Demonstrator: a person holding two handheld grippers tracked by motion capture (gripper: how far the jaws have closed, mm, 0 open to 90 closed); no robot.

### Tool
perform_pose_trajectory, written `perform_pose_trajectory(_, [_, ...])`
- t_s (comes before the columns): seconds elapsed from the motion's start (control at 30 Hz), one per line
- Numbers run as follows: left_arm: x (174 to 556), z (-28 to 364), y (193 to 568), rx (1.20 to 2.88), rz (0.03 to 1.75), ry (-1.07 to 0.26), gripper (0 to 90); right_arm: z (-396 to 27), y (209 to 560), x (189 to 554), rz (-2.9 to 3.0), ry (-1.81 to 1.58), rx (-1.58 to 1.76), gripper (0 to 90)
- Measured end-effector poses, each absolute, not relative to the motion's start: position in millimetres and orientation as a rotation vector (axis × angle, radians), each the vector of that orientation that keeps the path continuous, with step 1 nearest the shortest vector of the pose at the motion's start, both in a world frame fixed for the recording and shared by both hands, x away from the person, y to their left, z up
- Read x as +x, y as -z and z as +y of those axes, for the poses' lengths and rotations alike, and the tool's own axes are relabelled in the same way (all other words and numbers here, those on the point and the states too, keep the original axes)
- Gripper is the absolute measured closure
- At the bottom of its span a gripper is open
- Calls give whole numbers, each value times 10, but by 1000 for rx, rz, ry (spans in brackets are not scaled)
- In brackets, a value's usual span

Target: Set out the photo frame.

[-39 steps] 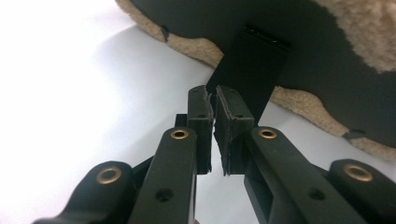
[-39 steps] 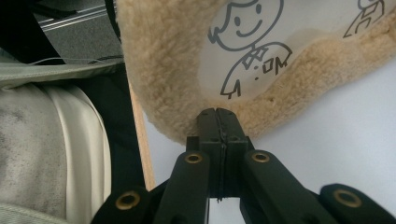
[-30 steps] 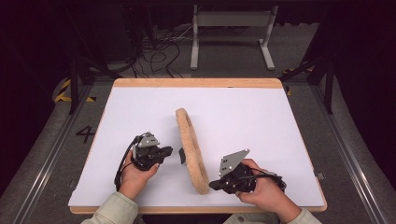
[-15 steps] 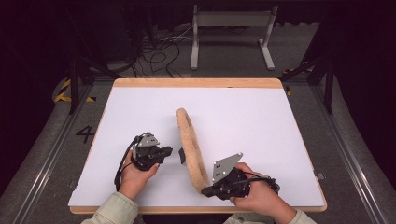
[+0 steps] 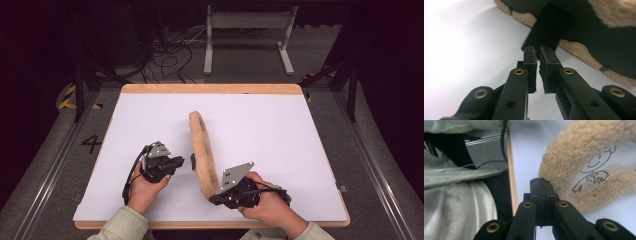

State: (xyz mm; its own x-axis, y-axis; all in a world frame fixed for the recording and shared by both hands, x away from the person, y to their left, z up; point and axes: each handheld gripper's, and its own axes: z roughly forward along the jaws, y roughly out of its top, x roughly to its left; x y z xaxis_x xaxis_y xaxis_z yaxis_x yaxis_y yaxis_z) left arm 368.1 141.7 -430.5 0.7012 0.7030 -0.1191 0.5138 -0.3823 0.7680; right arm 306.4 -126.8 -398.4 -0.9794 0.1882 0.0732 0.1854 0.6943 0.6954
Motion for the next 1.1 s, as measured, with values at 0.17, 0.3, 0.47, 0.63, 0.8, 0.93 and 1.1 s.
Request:
perform_pose_trajectory(0.17, [3681, 1420, 4308, 2070, 927, -287, 836, -1247, 4004, 3158, 2853, -1204, 349, 900])
perform_pose_trajectory(0.3, [3679, 1424, 4307, 2072, 924, -290, 837, -1239, 4024, 3255, 2788, -1208, 385, 900])
perform_pose_trajectory(0.47, [3678, 1430, 4308, 2070, 928, -290, 837, -1249, 4043, 3338, 2754, -1233, 438, 900])
perform_pose_trajectory(0.63, [3680, 1445, 4305, 2066, 930, -293, 837, -1348, 3984, 3315, 2722, -1245, 464, 900])
perform_pose_trajectory(0.8, [3671, 1440, 4301, 2065, 929, -288, 837, -1434, 4020, 3411, 2646, -1178, 596, 900])
perform_pose_trajectory(0.93, [3646, 1462, 4298, 2061, 937, -293, 836, -1359, 4127, 3425, 2687, -1142, 573, 900])
perform_pose_trajectory(1.1, [3610, 1514, 4297, 2060, 950, -300, 835, -1252, 4130, 3394, 2710, -1140, 524, 900])
